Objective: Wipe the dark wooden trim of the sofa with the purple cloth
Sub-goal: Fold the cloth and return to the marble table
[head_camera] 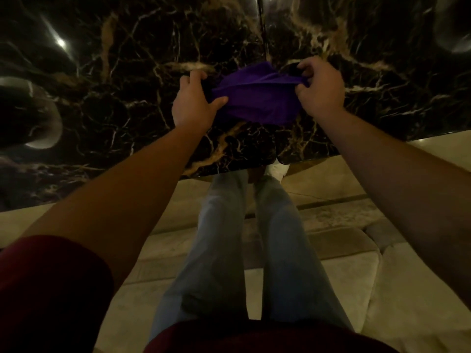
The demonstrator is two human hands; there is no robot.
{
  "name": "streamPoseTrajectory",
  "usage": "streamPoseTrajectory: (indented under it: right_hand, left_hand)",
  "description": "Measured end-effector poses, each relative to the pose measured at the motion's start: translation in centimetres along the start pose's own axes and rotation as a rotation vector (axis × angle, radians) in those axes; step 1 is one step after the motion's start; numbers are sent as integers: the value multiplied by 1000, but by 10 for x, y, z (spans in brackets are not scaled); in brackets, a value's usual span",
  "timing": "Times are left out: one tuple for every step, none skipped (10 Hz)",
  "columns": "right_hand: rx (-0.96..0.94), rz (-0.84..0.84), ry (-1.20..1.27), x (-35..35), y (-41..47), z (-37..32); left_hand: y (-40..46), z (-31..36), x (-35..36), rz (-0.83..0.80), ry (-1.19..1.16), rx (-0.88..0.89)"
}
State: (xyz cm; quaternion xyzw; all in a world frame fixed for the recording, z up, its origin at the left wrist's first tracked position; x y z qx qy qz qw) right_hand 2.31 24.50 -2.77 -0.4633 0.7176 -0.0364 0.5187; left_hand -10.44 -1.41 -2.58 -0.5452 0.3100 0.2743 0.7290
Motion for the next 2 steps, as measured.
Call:
streamPoseTrajectory:
  right_hand:
    - [-49,76,56,-16,-8,-12]
    - [-84,118,108,-39,-16,-24]
  left_hand:
    - [-10,-15,-7,40,29,-7]
    - [-23,-22,-23,80,29,-20]
Point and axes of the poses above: each hand's wrist, its own y-axis towards the middle knuckle, its own x-axis out of the palm, z = x × y, the point moved 6 cm from there along y, towards the middle knuckle, and after that the axes turned 11 degrees about y, right-handed, at the moved point
